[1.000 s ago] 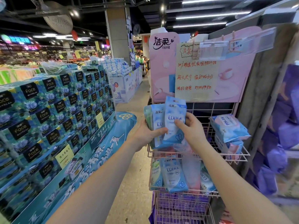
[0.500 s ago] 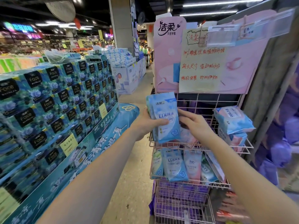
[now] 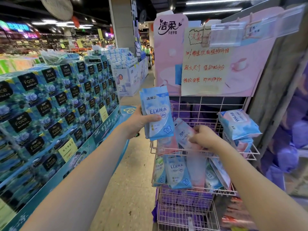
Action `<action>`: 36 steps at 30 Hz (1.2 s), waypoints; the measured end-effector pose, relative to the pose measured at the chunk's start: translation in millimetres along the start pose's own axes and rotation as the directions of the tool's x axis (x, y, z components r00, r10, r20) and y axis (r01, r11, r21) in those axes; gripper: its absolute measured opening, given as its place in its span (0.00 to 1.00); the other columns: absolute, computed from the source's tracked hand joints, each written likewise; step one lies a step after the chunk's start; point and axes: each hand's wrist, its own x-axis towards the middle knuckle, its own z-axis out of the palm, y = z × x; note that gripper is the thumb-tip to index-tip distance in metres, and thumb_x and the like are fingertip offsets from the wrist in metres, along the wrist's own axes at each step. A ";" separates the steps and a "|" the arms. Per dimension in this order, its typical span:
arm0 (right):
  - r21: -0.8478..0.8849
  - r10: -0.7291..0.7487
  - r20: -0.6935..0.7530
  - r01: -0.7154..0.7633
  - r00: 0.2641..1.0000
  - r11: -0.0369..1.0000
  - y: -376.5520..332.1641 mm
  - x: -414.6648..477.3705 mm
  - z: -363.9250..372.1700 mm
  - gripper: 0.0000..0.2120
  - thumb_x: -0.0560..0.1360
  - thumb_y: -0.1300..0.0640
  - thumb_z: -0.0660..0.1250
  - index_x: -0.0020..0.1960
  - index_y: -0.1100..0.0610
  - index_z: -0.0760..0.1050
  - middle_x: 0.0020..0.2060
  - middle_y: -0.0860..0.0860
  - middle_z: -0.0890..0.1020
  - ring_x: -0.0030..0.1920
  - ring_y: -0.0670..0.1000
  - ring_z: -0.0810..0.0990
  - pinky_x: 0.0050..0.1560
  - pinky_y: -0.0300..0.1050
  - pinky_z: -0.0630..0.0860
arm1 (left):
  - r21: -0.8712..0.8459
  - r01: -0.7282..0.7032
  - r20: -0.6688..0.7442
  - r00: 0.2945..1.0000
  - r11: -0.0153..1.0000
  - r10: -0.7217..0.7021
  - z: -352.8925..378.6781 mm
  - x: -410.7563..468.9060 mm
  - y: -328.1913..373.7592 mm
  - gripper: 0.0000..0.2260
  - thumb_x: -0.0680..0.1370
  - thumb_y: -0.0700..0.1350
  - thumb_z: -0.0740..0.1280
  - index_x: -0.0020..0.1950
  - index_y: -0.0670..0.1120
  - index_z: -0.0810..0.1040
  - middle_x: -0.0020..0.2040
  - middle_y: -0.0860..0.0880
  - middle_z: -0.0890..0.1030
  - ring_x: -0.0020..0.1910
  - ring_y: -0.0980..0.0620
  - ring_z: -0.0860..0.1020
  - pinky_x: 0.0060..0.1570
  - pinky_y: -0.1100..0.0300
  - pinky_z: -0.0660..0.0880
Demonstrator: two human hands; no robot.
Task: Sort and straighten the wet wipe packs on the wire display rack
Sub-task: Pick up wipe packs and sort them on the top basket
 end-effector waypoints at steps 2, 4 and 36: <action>0.188 0.038 -0.020 -0.033 0.999 0.982 6.8 1.3 -0.7 0.27 0.73 0.66 0.72 0.70 0.62 0.71 0.58 0.60 0.81 0.51 0.59 0.83 0.48 0.53 0.82 | 0.006 0.008 0.003 1.000 1.000 -0.008 -2.7 -1.2 -1.8 0.30 0.65 0.47 0.82 0.65 0.48 0.77 0.58 0.48 0.87 0.56 0.46 0.86 0.49 0.59 0.83; 0.277 0.061 -0.076 -0.037 0.995 0.960 9.2 3.3 -1.8 0.26 0.73 0.66 0.73 0.69 0.61 0.71 0.59 0.59 0.80 0.54 0.59 0.82 0.53 0.56 0.81 | 0.006 0.001 0.000 1.000 1.000 -0.001 -5.6 -1.8 -2.1 0.27 0.66 0.47 0.81 0.62 0.50 0.79 0.57 0.48 0.88 0.56 0.46 0.87 0.49 0.59 0.83; 0.552 0.081 0.389 -0.303 0.918 0.777 -34.5 29.7 44.2 0.20 0.72 0.65 0.72 0.62 0.69 0.74 0.48 0.63 0.87 0.44 0.60 0.87 0.46 0.53 0.84 | 0.028 -0.024 -0.050 0.998 0.999 0.026 -50.6 -12.2 2.0 0.39 0.63 0.50 0.82 0.71 0.43 0.74 0.63 0.44 0.85 0.60 0.43 0.85 0.61 0.47 0.81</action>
